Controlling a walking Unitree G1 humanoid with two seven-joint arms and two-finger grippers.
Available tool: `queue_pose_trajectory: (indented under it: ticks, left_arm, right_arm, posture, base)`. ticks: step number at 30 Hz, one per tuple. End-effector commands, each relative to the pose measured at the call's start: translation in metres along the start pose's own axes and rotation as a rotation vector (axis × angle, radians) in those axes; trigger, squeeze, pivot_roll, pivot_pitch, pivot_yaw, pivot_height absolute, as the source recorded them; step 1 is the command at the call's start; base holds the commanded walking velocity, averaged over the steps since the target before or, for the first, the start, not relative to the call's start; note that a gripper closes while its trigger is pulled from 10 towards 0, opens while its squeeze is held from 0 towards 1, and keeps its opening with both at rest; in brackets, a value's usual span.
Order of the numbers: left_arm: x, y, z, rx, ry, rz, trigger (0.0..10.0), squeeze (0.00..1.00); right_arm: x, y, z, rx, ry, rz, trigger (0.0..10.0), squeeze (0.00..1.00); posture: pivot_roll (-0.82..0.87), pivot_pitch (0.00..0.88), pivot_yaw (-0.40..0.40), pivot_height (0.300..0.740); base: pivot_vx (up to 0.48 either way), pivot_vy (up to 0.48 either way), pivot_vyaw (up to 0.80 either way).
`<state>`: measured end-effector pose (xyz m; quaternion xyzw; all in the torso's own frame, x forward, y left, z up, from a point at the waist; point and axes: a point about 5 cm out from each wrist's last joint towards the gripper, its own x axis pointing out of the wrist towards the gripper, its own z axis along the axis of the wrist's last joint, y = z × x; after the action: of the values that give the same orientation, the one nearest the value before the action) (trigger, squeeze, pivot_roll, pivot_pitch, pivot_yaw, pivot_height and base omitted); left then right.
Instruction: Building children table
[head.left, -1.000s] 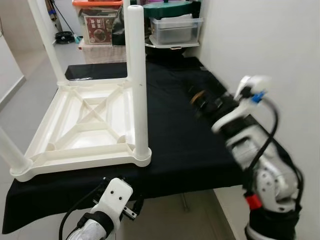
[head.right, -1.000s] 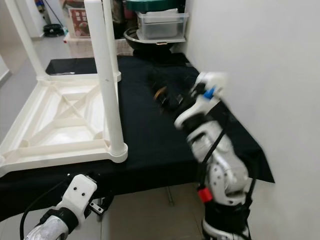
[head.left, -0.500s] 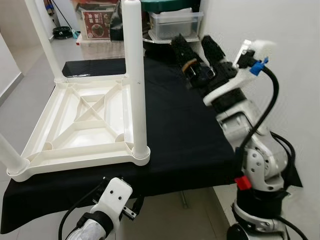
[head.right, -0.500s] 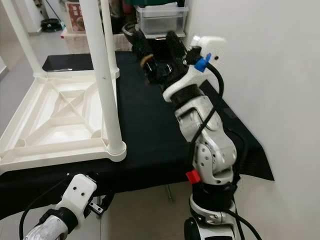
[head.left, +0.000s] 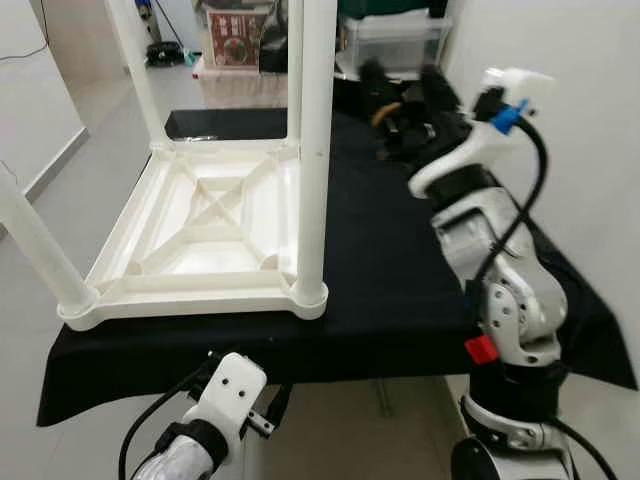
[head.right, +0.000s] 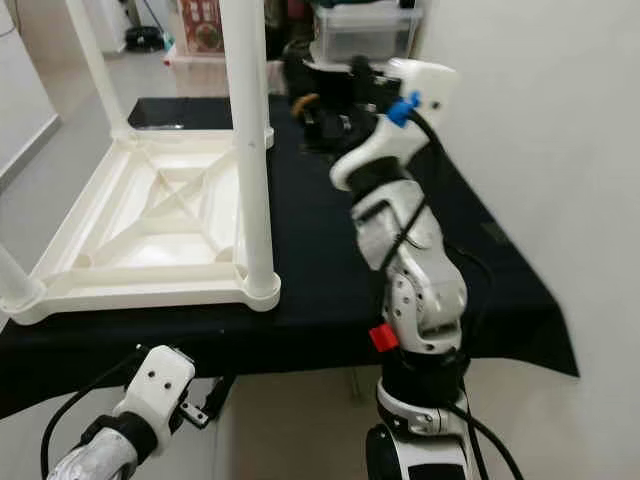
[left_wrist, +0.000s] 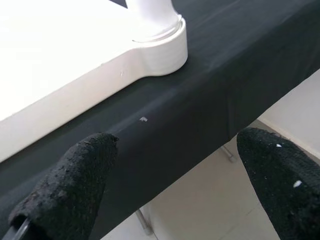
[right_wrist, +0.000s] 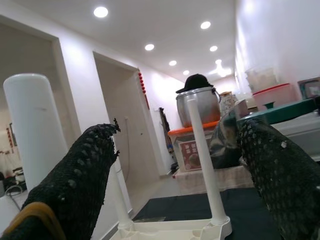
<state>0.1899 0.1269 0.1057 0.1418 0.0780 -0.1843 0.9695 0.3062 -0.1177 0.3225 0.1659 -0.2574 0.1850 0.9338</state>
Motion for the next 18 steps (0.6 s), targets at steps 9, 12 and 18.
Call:
queue_pose_trajectory:
  ticks: [9,12,18]
  left_arm:
    - [0.001,-0.003,-0.002,-0.012,0.015,-0.008,10.0,0.00]
    - [0.000,-0.003,-0.002,-0.010,0.012,-0.008,10.0,0.00]
    - [-0.001,-0.003,-0.001,-0.008,0.011,-0.008,10.0,0.00]
  right_arm:
    - [0.009,0.026,0.006,0.047,-0.061,0.121,10.0,0.00]
    - [0.012,0.029,0.002,0.039,-0.052,0.118,10.0,0.00]
    - [0.019,0.033,0.002,0.020,-0.055,0.116,10.0,0.00]
  posture:
    - [0.06,0.023,-0.061,0.740]
    - [0.06,0.024,-0.063,0.740]
    - [0.07,0.033,-0.066,0.740]
  base:
    - [0.000,0.000,0.00]
    - [0.000,0.000,0.00]
    - [0.000,0.000,0.00]
